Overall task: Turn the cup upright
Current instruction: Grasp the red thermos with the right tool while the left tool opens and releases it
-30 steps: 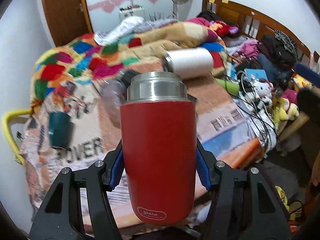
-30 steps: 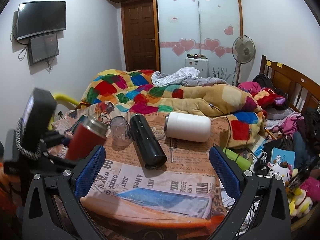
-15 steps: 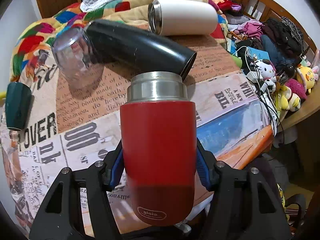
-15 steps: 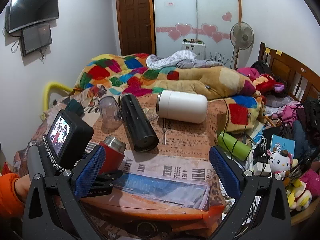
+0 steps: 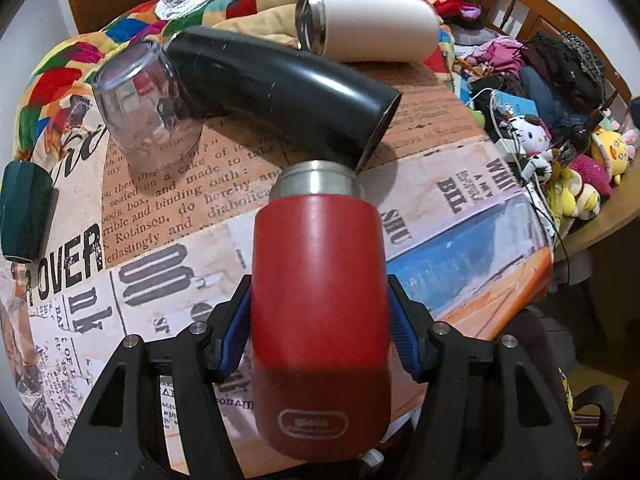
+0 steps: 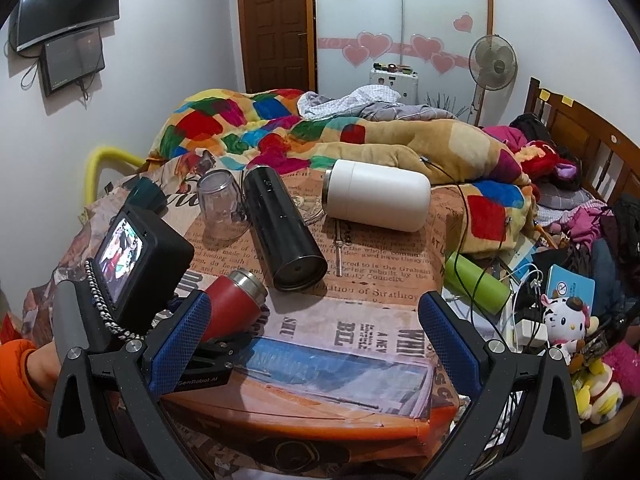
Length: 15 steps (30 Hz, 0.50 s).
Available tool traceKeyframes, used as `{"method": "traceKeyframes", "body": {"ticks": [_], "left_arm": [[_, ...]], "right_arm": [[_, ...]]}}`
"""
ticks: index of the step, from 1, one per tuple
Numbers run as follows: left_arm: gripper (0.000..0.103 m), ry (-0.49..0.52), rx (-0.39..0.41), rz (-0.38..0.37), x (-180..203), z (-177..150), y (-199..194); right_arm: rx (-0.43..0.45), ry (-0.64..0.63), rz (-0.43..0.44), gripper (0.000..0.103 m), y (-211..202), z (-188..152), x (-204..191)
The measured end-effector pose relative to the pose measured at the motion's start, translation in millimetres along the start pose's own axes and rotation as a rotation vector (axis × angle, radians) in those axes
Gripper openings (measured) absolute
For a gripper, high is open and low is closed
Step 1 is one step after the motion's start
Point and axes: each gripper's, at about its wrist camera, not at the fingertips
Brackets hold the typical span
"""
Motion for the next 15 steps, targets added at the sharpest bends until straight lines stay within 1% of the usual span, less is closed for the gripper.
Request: {"method": "traceKeyframes", "body": {"ticks": [4, 6, 9, 11, 13, 14, 15], "left_arm": [[0.062, 0.016, 0.03, 0.006, 3, -3, -19], [0.062, 0.008, 0.054, 0.008, 0, -7, -33], [0.062, -0.024, 0.112, 0.008, -8, -15, -59], [0.064, -0.049, 0.162, 0.032, -15, -22, -79], [0.067, -0.08, 0.221, 0.08, -25, -30, -98], [0.07, -0.1, 0.254, 0.103, -32, -35, -108], [0.073, -0.113, 0.27, 0.115, -34, -38, -112]], "right_arm": [[0.0, -0.004, -0.001, 0.103, -2, 2, -4], [0.003, -0.006, -0.004, 0.103, -4, 4, -7], [0.004, -0.011, 0.0, 0.103, -6, 5, -11], [-0.001, -0.017, 0.007, 0.103, -5, 7, -16], [-0.009, -0.023, 0.015, 0.103, -1, 7, -21], [-0.016, -0.026, 0.019, 0.103, 1, 8, -24], [-0.025, -0.029, 0.025, 0.103, 4, 8, -28]]}}
Point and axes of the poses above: each gripper's, at about its wrist camera, not at the fingertips, and y roughly the way its jaws point, x to its right, z to its top, and after that the axes turned 6 degrees about -z, right-handed
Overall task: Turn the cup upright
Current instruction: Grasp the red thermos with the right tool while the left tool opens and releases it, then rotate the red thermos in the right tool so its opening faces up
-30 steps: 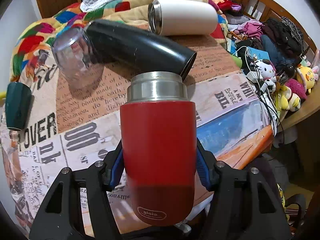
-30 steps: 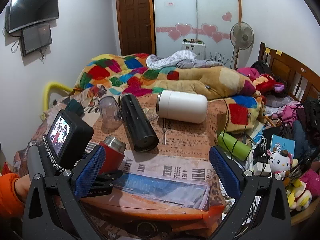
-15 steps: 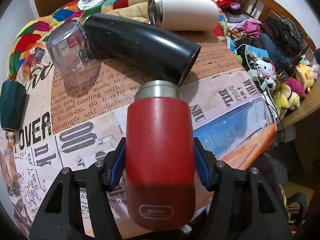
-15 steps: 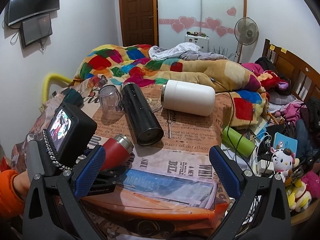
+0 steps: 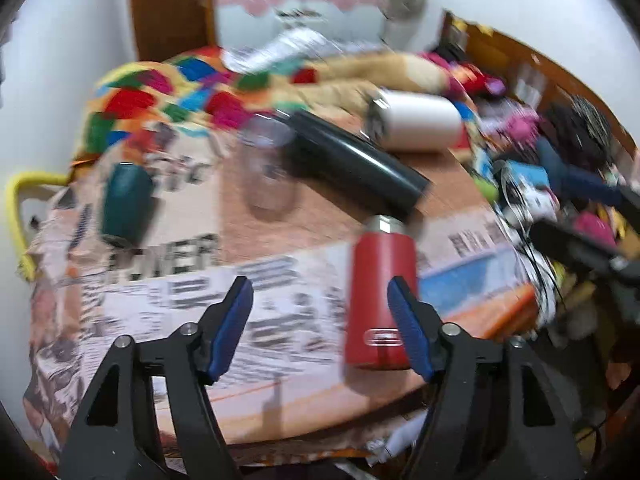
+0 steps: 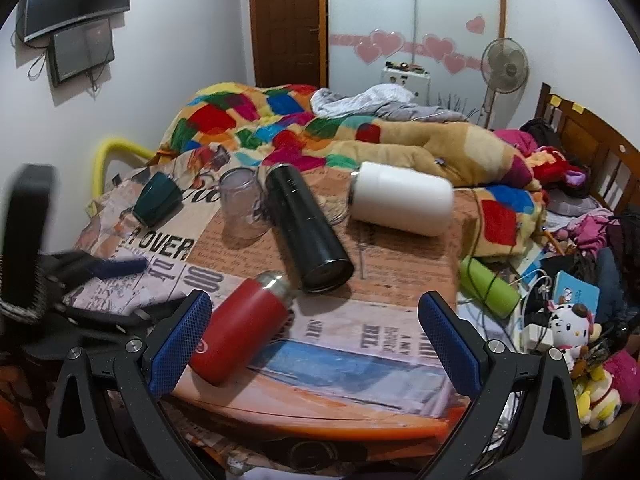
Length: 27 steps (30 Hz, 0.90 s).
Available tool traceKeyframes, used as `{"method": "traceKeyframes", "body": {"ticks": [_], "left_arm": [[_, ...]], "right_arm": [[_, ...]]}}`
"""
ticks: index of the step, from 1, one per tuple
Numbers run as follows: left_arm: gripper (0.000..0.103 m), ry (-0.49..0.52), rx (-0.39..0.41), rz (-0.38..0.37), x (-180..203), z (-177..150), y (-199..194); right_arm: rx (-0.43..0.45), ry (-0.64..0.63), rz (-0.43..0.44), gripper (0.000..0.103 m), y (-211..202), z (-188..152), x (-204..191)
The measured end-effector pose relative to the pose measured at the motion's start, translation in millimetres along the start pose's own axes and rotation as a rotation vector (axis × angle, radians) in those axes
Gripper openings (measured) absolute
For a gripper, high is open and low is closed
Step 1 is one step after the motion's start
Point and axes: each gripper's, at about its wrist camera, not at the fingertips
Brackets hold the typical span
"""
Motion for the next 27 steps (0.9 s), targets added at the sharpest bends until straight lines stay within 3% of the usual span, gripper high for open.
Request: {"method": "traceKeyframes", "body": {"ticks": [6, 11, 16, 22, 27], "left_arm": [[0.074, -0.149, 0.065, 0.073, -49, -14, -19], [0.074, -0.215, 0.091, 0.143, -71, -31, -20], [0.074, -0.213, 0.084, 0.167, -73, -44, -16], [0.074, -0.195, 0.082, 0.163, -69, -48, -12], [0.074, -0.191, 0.084, 0.158, -66, -46, -11]], "right_arm": [[-0.129, 0.011, 0.078, 0.103, 43, -3, -25], [-0.245, 0.07, 0.13, 0.1, 80, -6, -34], [-0.362, 0.153, 0.193, 0.091, 109, -12, -37], [-0.424, 0.156, 0.168, 0.083, 129, -18, -46], [-0.456, 0.196, 0.211, 0.077, 141, -18, -47]]}}
Point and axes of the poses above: each gripper's, at about its wrist camera, not at the fingertips, and y roughly the way its jaws point, x to its right, z to its top, and after that the axes turned 6 degrees about -z, right-handed
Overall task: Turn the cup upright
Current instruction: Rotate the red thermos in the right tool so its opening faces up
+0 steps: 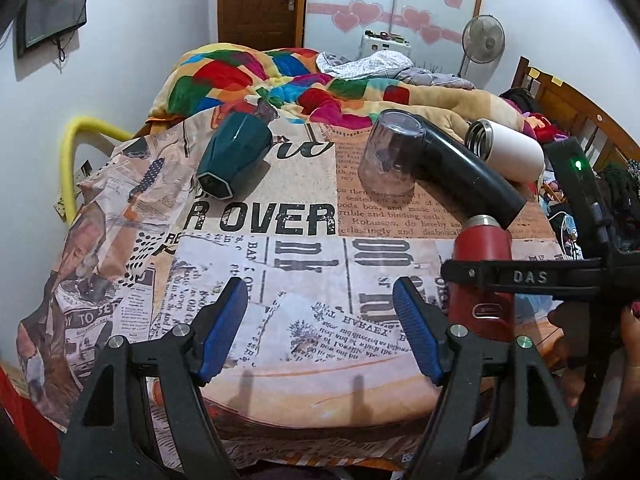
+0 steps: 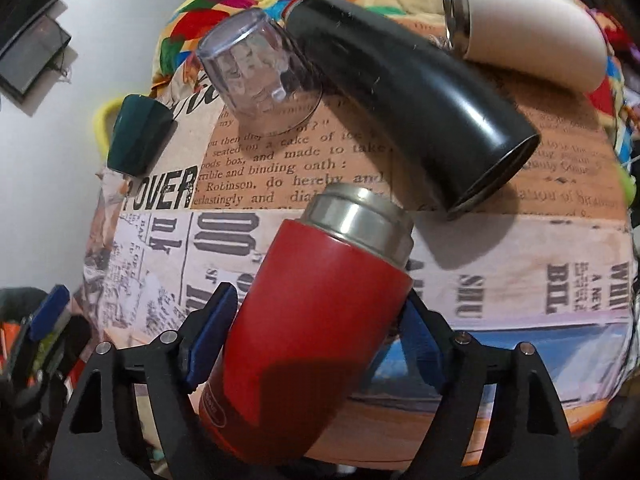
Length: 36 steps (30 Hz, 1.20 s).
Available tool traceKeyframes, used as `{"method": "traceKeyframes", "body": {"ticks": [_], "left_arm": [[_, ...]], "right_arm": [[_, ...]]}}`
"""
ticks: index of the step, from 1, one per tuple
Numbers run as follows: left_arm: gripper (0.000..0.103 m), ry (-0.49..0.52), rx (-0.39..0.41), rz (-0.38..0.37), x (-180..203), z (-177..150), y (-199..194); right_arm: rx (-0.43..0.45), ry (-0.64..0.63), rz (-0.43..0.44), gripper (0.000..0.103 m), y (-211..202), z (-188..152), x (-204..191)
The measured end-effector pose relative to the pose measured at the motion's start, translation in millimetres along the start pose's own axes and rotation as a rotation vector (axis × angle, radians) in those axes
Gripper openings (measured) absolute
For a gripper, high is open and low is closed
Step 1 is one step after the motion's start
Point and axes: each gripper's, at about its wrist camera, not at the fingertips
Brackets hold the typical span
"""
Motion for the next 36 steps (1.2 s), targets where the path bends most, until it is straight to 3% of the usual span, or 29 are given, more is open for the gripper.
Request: {"method": "traceKeyframes", "body": {"ticks": [7, 13, 17, 24, 29, 36], "left_arm": [[0.074, 0.013, -0.006, -0.007, 5, 2, -1], [0.075, 0.012, -0.005, -0.011, 6, 2, -2], [0.086, 0.013, 0.007, -0.017, 10, 4, -6], [0.089, 0.021, 0.009, -0.022, 18, 8, -9], [0.089, 0.017, 0.007, -0.021, 18, 9, -8], [0.09, -0.01, -0.009, -0.018, 8, 9, -2]], "right_arm": [[0.027, -0.081, -0.007, 0.062, -4, 3, -12], [0.096, -0.127, -0.007, 0.061, -27, -1, -12], [0.167, -0.151, -0.018, 0.06, -51, 0, -13], [0.257, -0.218, -0.066, 0.059, -71, 7, -26], [0.264, -0.277, -0.098, 0.059, -69, 7, -35], [0.197, -0.342, -0.117, 0.059, -50, 3, -43]]}}
Point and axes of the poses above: each gripper's, at about its wrist camera, not at the fingertips, and y roughly the way its jaws point, x to its right, z to its top, and after that the axes turned 6 degrees about -z, right-handed
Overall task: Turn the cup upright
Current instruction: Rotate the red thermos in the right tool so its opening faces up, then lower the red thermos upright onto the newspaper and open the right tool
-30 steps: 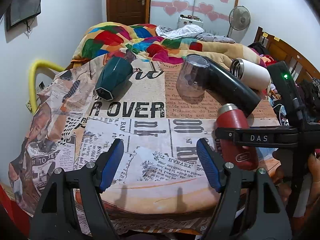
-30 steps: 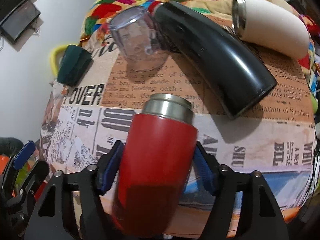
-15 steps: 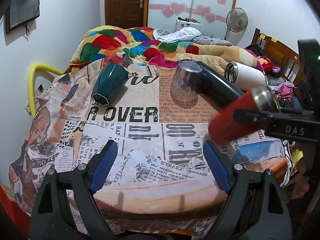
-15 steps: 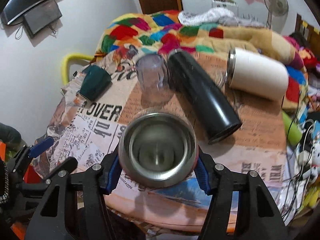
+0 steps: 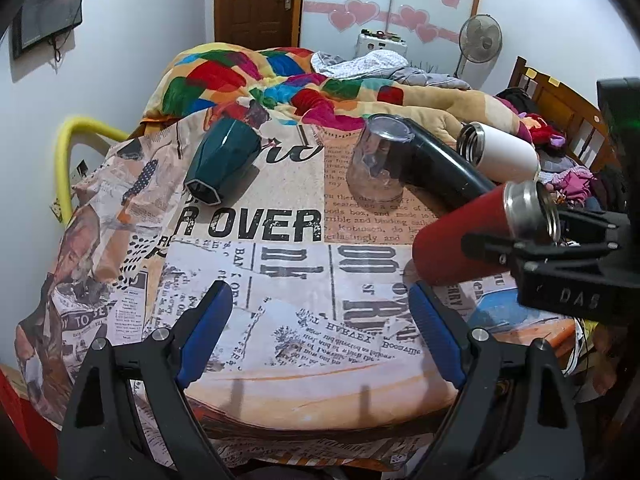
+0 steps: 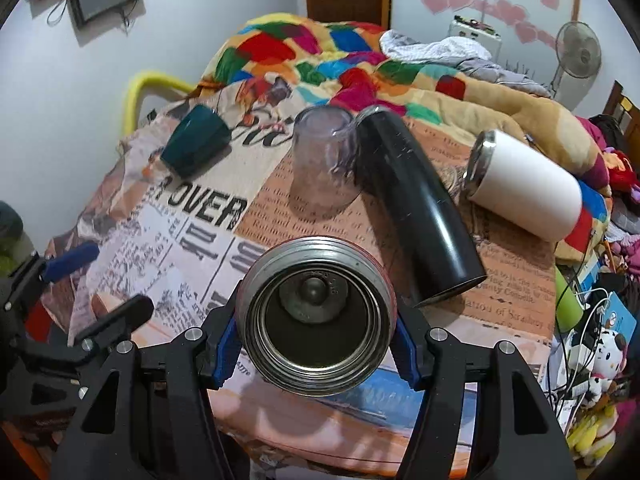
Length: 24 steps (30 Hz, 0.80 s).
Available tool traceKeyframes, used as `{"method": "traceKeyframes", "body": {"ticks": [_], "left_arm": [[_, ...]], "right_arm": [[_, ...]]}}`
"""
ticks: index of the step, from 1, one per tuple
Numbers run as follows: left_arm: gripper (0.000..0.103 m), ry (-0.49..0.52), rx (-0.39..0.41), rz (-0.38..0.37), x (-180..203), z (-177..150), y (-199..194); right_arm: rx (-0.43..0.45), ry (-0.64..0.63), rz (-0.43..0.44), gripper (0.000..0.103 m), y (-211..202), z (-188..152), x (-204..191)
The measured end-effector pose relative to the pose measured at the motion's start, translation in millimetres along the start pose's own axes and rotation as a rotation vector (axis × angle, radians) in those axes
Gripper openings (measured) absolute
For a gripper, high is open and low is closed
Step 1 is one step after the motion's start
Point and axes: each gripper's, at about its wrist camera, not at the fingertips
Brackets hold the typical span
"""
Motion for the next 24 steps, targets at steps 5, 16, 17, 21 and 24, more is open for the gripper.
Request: {"method": "traceKeyframes", "body": {"ticks": [5, 16, 17, 21, 24], "left_arm": [[0.09, -0.012, 0.0, -0.001, -7, 0, 1], [0.09, -0.022, 0.003, 0.002, -12, 4, 0], [0.09, -0.022, 0.004, 0.003, -12, 4, -1], [0.09, -0.019, 0.014, 0.004, -10, 7, -6], [0.09, -0.023, 0.029, -0.004, -7, 9, -15]], "right_arm": [[-0.011, -0.023, -0.006, 0.059, 5, 2, -6], [-0.008, -0.001, 0.003, 0.059, 15, 15, -6], [-0.012, 0.0, 0.018, 0.061, 14, 15, -5], [-0.004, -0.01, 0.023, 0.066, 7, 14, -7], [0.017, -0.001, 0.033, 0.066, -7, 13, -5]]}}
Point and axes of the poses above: each gripper's, at about its wrist camera, not at the fingertips, and y roughly the way its jaws point, x to its right, z to its top, and after that the axes turned 6 degrees about -z, right-handed
